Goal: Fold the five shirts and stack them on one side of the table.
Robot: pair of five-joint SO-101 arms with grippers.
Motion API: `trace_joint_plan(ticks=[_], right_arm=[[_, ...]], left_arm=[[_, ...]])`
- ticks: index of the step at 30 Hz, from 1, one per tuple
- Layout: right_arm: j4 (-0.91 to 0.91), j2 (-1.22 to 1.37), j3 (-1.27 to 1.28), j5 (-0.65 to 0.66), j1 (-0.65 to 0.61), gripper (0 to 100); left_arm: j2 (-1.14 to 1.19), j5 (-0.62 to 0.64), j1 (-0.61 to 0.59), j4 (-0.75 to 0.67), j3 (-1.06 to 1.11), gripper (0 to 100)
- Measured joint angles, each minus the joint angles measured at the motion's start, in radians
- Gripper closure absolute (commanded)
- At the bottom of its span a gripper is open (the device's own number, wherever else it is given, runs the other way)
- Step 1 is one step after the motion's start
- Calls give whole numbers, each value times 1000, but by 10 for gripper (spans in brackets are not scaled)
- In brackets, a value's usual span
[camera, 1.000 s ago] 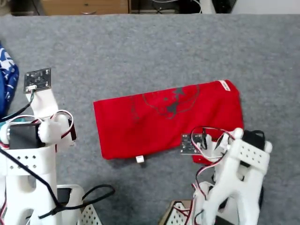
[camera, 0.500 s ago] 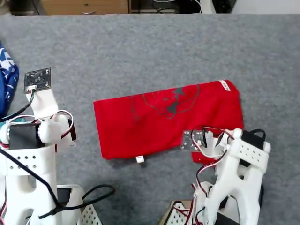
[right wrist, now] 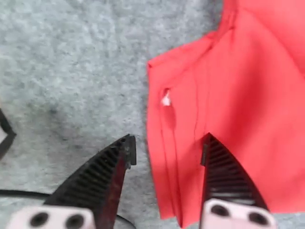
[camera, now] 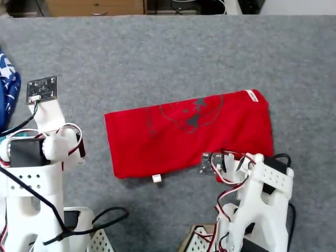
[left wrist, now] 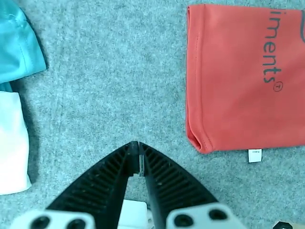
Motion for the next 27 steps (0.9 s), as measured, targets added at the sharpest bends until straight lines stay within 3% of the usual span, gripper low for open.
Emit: trace_joint_plan(ticks=[5, 10, 16, 19, 27], right_arm=[[-61, 0, 37, 0, 0, 770], [-101, -9, 60, 2, -2, 878], [-118, -11, 58, 0, -3, 912], [-123, -11, 58, 0, -3, 987], [-127, -9, 49, 0, -3, 994]], left_arm=[[0, 0, 0, 0, 0, 981], [0, 0, 0, 0, 0, 981], [0, 0, 0, 0, 0, 981], [0, 0, 0, 0, 0, 981], [0, 0, 0, 0, 0, 981]])
